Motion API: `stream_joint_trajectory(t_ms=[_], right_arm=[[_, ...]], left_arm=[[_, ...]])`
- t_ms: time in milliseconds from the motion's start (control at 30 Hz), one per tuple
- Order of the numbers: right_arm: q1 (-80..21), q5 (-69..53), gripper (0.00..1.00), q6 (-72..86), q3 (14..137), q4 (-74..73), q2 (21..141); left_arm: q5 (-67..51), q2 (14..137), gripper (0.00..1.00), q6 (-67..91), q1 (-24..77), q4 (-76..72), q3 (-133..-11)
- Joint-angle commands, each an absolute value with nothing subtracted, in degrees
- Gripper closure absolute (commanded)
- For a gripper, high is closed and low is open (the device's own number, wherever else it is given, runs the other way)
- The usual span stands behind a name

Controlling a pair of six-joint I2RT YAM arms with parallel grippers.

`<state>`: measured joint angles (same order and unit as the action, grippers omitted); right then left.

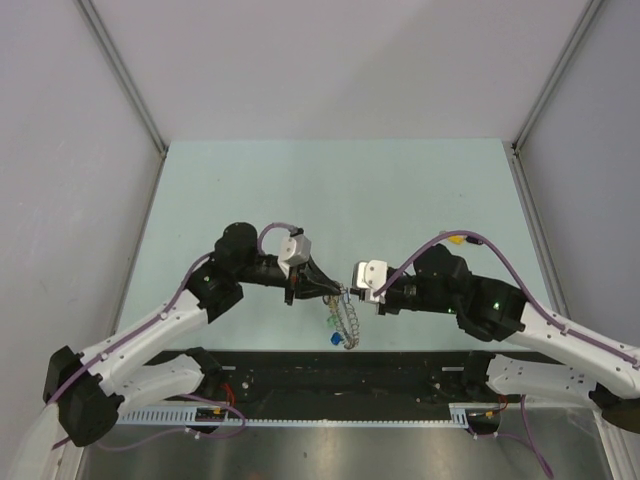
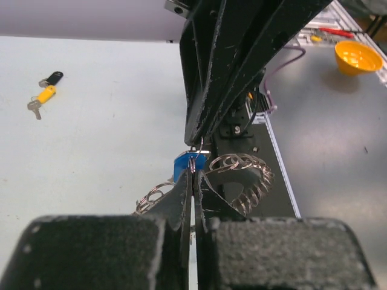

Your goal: Put the keys on the keyring

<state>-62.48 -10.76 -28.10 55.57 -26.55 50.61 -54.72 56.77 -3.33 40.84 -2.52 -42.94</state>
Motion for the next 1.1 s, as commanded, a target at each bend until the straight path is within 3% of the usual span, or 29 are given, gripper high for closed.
stream_joint_trajectory(t_ms=[0,133,367,433,500,667,1067], right_arm=[[-62.67,-9.93,1.00,-24.70,52.83,-22.69,49.04],[-63.46,-9.93,1.00,-23.56,50.54,-19.51,48.87],[-63.46,-7.12,1.00,-25.05,50.19,-18.02,48.25],[-63.54,-7.03,1.00,-25.75,50.54,-17.84,47.90],[-63.54,-7.03,1.00,-26.19,51.06,-18.45,48.25],[-63.46,-7.82,1.00,-27.94,53.26,-20.39,50.01],[-63.46,-9.14,1.00,-29.71,55.72,-23.55,51.59]], left_arm=[[-51.43,54.76,1.00,13.77,41.13,-25.64,-37.46],[-48.17,54.32,1.00,18.10,41.40,-34.62,-34.37],[-47.11,53.26,0.99,18.28,41.40,-34.90,-32.17],[-47.02,52.30,0.86,16.36,41.31,-32.80,-31.99],[-47.02,51.51,0.73,13.12,41.22,-27.88,-32.52],[-47.29,49.66,0.62,3.97,40.69,-12.96,-36.20],[-55.72,63.17,0.58,-27.57,39.64,23.28,-56.58]])
